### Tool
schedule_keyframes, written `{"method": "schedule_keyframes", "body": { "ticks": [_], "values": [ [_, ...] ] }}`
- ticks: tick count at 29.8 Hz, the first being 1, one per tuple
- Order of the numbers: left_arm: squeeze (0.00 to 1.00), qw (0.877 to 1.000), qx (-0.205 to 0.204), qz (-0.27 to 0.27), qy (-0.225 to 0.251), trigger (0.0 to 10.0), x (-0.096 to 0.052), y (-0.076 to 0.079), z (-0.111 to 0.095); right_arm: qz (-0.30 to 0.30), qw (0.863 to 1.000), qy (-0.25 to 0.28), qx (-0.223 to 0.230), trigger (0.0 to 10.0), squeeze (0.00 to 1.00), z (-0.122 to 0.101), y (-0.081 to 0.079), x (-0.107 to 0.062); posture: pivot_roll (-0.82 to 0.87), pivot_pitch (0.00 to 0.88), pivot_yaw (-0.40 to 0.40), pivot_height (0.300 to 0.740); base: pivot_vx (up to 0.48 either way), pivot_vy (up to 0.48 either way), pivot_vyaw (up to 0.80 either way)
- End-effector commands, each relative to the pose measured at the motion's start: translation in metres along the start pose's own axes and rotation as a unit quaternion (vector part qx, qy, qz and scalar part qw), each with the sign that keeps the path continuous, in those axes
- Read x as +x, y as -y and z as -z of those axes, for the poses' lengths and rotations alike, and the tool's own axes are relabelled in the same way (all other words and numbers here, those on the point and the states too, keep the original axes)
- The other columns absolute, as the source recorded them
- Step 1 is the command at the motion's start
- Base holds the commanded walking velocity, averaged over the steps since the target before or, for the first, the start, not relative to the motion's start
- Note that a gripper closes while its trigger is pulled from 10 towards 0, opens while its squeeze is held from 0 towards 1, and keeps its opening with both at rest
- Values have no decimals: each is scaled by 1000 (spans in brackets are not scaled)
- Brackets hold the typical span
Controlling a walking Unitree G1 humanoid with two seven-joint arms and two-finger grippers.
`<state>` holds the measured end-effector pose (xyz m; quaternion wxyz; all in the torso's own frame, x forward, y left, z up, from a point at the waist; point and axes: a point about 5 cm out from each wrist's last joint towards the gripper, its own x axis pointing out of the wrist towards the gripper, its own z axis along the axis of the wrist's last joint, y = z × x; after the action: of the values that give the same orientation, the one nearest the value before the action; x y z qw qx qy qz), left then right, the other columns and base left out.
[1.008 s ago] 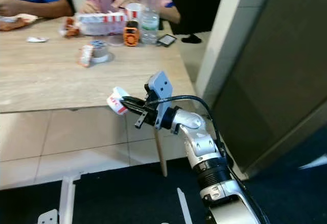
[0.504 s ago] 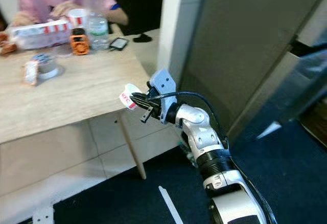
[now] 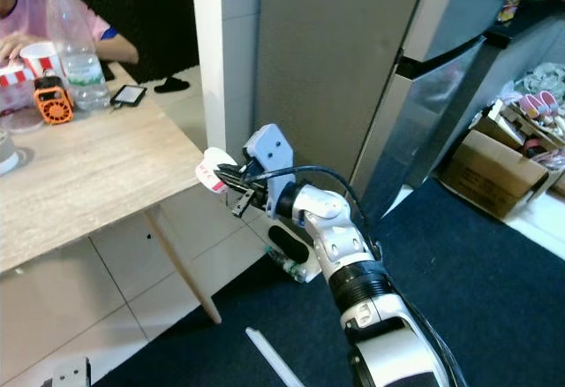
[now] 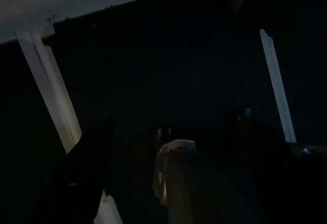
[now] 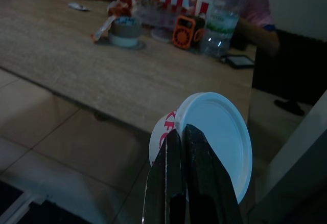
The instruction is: Restocking fridge
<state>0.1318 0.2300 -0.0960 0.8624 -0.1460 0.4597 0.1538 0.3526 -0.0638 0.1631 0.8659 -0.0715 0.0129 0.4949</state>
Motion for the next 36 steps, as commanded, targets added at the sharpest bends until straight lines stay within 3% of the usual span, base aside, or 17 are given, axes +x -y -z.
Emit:
{"method": "schedule_keyframes", "body": {
  "ticks": [1, 8, 17, 21, 29, 36],
  "values": [
    [0, 1000, -4, 4, -8, 10000, 0, 2, 2, -3, 1000, -8, -4, 10000, 0, 6, -2, 0, -13, 0, -2, 740, 0, 0, -712],
    [0, 1000, -3, 4, -12, 10000, 0, 3, 4, 6, 1000, -11, 2, 10000, 0, 14, -7, 1, -16, 0, 2, 740, 0, 0, -712],
    [0, 1000, -6, 3, -13, 10000, 0, 3, 4, 65, 996, -58, -9, 10000, 0, 29, 7, -11, -21, 0, 4, 740, 0, 0, -726],
    [0, 1000, -2, 3, -19, 10000, 0, 1, 6, 99, 993, -62, -14, 10000, 0, 32, 16, -17, -24, 0, 9, 740, 0, -271, 0],
    [0, 1000, -1, -1, -27, 10000, -2, -4, 10, 91, 994, -51, -30, 10000, 0, 32, 8, -13, -23, 0, 13, 740, 0, -397, 0],
    [0, 1000, 0, -2, -29, 10000, -3, -4, 12, 95, 990, -88, -59, 10000, 0, 42, 8, -16, -24, 0, 18, 740, 0, -400, 342]
  ]
}}
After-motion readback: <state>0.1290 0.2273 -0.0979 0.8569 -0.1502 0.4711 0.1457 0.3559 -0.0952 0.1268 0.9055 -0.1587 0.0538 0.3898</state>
